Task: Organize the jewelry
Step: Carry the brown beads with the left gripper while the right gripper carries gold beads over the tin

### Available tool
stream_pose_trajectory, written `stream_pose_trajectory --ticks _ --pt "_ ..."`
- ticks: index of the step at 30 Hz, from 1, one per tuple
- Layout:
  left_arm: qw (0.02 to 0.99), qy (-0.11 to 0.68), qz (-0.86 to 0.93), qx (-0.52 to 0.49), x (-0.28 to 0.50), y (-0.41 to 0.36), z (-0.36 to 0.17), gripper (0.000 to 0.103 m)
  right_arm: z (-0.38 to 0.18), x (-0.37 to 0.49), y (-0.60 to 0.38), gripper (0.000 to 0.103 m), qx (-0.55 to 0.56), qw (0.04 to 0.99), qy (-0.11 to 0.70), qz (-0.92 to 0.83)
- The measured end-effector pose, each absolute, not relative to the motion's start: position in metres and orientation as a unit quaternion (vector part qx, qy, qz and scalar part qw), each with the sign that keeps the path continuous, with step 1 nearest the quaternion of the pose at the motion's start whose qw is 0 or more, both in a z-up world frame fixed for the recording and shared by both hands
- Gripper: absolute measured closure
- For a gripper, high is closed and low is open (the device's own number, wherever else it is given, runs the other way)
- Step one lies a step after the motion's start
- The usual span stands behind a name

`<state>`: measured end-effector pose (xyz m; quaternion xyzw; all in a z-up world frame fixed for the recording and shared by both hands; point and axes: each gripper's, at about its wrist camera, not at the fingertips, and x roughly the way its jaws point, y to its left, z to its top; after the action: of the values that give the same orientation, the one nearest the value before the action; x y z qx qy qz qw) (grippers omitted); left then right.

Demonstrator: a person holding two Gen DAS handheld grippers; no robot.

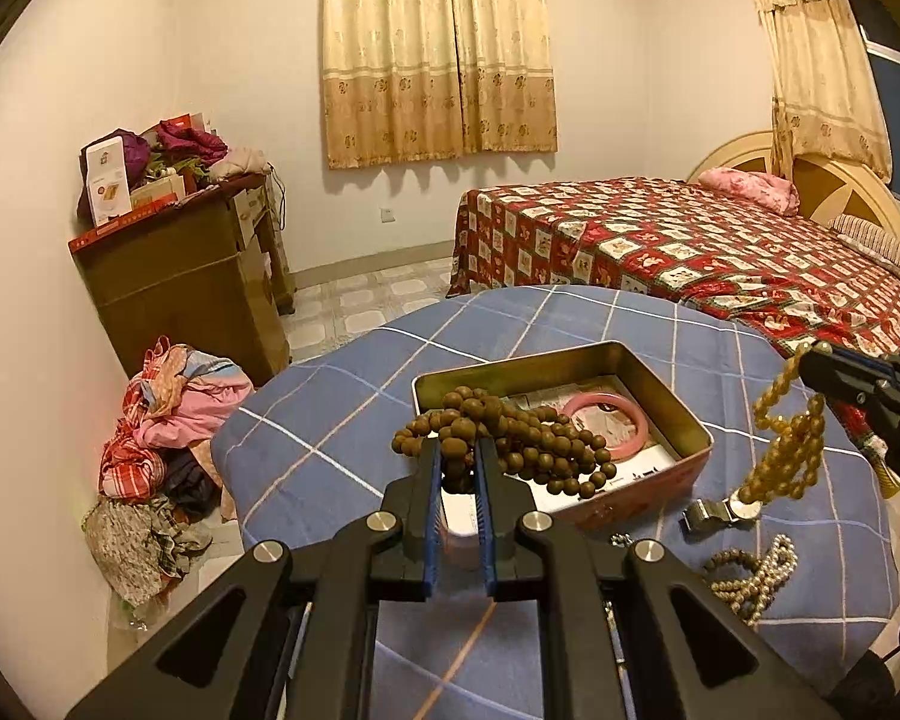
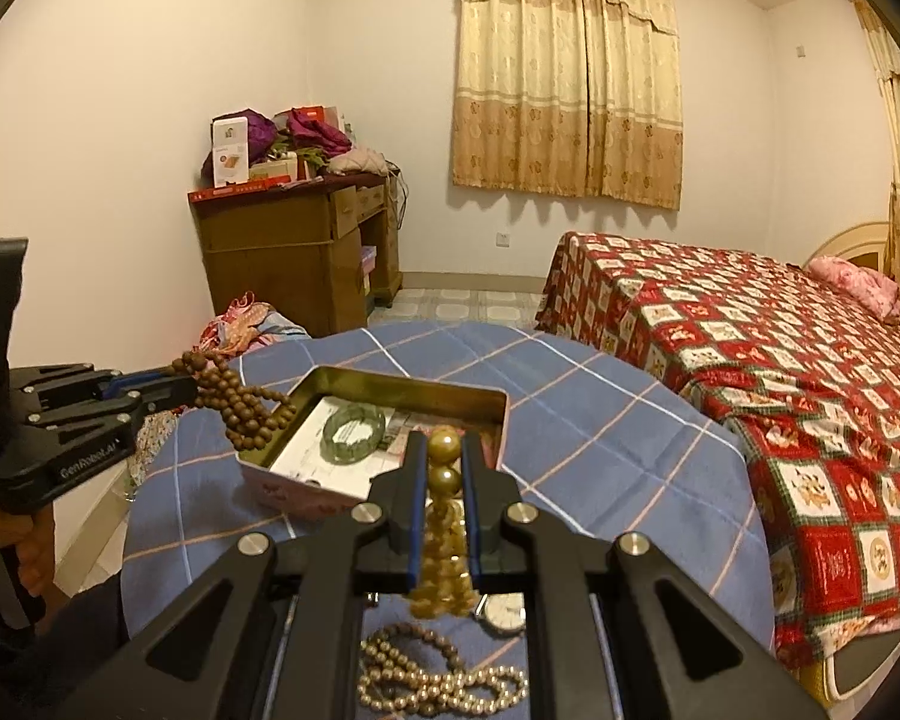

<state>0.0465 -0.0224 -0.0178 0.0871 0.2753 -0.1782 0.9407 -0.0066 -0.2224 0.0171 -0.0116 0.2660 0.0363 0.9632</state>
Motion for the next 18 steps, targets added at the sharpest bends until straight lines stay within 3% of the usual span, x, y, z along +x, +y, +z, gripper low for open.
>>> stream_pose_trajectory --ticks 18 --pt "0.939 0.278 -0.164 0.115 0.086 -0.039 -0.021 0.093 0.022 0.036 -0.219 0.09 -0.01 0.962 0.271 0.044"
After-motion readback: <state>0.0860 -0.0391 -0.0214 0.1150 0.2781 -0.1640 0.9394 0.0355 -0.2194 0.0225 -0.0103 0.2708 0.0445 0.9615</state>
